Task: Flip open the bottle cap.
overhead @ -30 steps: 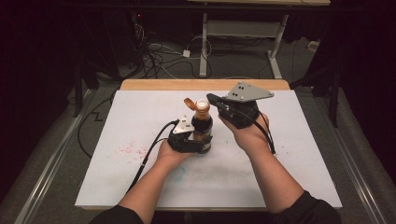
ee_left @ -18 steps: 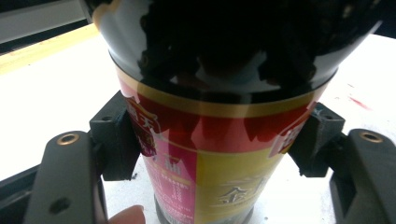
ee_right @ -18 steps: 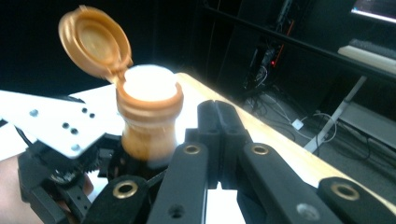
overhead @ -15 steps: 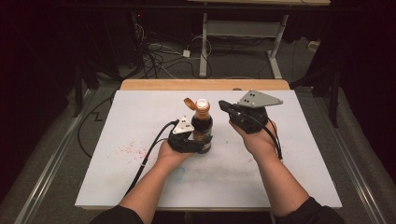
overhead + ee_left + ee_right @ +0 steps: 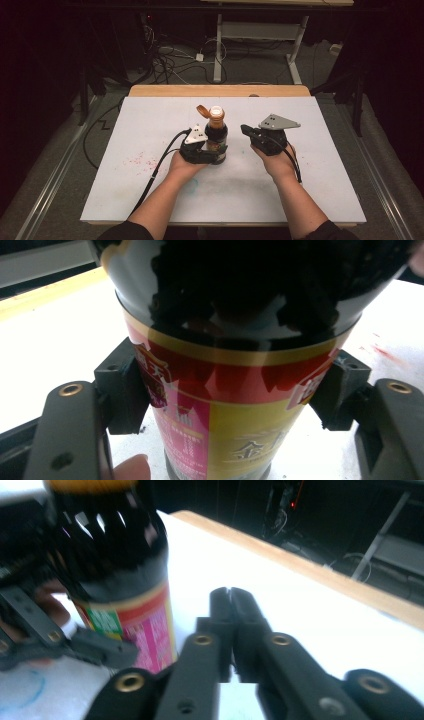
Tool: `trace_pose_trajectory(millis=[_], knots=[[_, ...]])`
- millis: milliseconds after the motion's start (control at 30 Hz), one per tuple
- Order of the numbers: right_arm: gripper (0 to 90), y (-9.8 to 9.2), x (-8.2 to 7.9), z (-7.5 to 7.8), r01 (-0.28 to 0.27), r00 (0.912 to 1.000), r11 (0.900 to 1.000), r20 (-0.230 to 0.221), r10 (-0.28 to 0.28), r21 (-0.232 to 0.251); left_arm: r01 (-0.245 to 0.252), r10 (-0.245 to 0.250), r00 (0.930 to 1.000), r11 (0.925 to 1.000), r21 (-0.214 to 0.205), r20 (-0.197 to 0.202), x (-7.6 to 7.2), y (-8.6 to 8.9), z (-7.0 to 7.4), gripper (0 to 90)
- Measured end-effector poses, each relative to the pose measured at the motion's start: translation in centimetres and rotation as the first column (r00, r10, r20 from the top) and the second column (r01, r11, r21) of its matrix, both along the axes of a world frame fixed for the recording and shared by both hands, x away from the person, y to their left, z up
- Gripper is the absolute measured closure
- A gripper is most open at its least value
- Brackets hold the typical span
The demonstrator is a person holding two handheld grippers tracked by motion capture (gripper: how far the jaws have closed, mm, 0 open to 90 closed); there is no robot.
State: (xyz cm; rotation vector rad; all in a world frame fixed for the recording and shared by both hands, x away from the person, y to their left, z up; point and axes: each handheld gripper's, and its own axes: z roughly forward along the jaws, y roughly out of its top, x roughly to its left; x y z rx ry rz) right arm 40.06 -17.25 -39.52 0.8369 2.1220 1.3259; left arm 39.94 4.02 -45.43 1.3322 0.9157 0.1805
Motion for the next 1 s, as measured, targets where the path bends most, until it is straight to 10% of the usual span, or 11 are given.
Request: trace_pose_trajectory(millis=[167,767,1000], knots=[[75.4,-0.6,0.2,-2.0,-0.002,0.9992,1.0000,-0.039,0.002,0.000,-0.018,0.018,0.9998,0.9998,-0.007,-0.014,0.1,0.2,-0.5,16.4],[0.2,-2.2,-0.3,-6.3,0.056,0.9926,0.9979,-0.109,-0.052,0.032,-0.066,0.066,0.9921,0.9978,0.002,-0.107,-1.0,3.8,-2.7,0.0],[0.2,-3.2,-1.5,-6.7,0.088,0.9908,0.9957,-0.106,-0.084,0.030,-0.108,0.109,0.9883,0.9941,0.015,-0.107,-2.1,6.3,-2.8,0.0]])
